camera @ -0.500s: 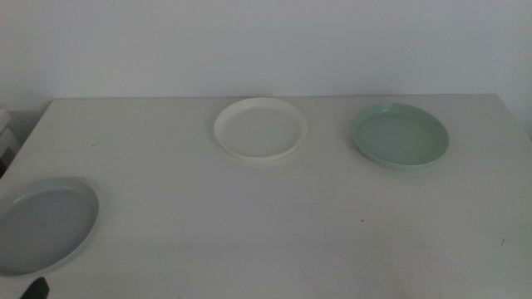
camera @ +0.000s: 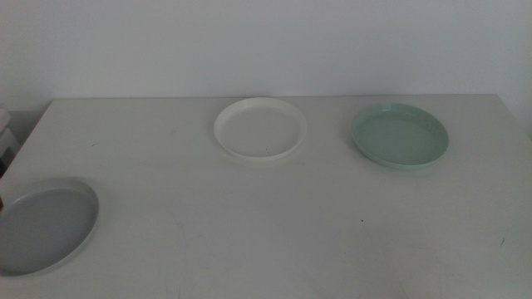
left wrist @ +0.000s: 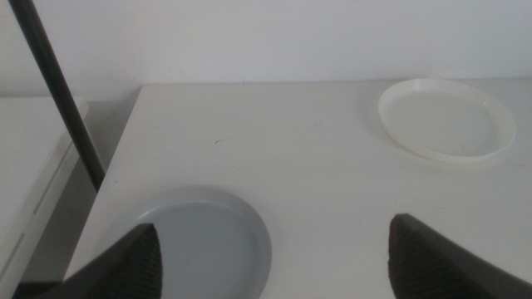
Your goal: Stack the three bowls on top of each other.
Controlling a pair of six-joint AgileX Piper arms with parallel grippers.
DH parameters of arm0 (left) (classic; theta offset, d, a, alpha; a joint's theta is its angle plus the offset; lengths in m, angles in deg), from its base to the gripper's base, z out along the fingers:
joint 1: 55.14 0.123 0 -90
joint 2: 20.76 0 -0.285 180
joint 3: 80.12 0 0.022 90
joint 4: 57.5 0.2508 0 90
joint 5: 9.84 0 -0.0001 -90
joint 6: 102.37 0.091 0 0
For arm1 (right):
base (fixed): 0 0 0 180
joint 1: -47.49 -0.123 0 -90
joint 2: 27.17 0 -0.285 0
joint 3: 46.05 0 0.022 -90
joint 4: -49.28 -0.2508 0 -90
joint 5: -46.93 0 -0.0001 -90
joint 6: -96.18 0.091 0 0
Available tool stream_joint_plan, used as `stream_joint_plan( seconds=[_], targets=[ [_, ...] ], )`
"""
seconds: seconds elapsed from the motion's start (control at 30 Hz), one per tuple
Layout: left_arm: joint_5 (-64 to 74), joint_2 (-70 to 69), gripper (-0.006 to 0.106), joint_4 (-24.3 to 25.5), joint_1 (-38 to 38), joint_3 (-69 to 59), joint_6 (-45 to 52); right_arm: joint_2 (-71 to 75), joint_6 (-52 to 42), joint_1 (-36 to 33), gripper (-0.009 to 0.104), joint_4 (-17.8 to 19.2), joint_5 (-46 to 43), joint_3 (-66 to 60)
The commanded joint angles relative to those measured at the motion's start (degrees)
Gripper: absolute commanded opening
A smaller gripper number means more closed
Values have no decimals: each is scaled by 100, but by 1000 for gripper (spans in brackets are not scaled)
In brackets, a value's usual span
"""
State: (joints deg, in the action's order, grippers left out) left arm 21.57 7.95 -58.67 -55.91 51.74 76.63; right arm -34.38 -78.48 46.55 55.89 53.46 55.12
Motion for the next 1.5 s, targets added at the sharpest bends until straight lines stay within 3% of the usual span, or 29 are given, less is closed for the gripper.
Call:
stream_joint_plan(
  seconds=[0.0, 0.17, 0.4, 1.17, 1.47],
  targets=[
    [111, 473, 104, -64, -12, 746, -57, 153, -14, 18, 49, 56, -465, 34],
    [1248, 1500, 104, -64, -12, 2284, -57, 153, -14, 18, 49, 56, -465, 34],
    [2222, 2604, 104, -70, -12, 3496, -64, 153, -14, 18, 49, 56, -465, 34],
    [2309, 4273, 104, -24, 256, 3647, 278, 153, -14, 18, 49, 56, -465, 34],
    [2342, 5071, 104, -1514, 1720, 3786, 2075, 153, -14, 18, 49, 56, -465, 34]
  ],
)
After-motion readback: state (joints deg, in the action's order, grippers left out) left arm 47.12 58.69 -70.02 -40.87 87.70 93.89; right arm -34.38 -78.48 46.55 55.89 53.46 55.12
